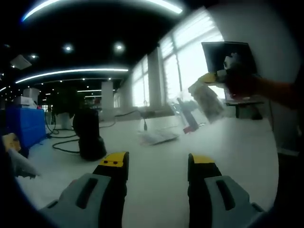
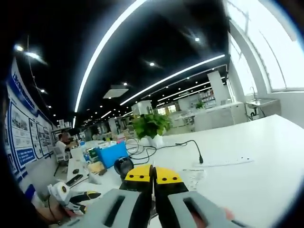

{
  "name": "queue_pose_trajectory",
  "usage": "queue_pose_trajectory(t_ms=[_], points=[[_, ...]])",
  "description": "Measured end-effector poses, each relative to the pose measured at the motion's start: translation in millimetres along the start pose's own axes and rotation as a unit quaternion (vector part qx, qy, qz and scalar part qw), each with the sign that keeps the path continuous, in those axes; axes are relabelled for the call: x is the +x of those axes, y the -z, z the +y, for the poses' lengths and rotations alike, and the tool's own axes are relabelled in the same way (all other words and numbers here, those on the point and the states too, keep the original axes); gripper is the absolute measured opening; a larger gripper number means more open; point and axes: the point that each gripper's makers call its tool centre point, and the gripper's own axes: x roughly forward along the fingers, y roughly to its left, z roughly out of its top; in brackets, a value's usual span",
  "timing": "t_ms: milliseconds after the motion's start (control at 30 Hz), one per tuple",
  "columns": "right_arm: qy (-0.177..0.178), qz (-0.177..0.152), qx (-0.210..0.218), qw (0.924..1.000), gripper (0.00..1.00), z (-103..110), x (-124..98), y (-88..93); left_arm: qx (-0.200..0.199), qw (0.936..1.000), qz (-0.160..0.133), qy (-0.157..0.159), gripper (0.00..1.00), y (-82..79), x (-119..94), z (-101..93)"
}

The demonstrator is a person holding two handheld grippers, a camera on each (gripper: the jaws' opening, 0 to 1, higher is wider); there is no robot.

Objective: Clip sheet goods on table flip sheet goods clip sheet goods scan sheet goods put sheet goods back to table

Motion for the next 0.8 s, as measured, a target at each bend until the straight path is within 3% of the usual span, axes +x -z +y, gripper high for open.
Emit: queue_pose_trajectory(t_ms=[233,800], points=[[-0.006,-0.015,0.006,0.9999,0.00,21.4,23.1,-2.8,-0.002,1.0000,-0.004,0.001,0.42,-1.9,-0.5,-0.7],[0.005,-0.041,0.008,0.9991,0.00,21.6,68.4,-25.2,-0.003,1.0000,0.004,-0.005,0.44,1.2,0.3,3.3]])
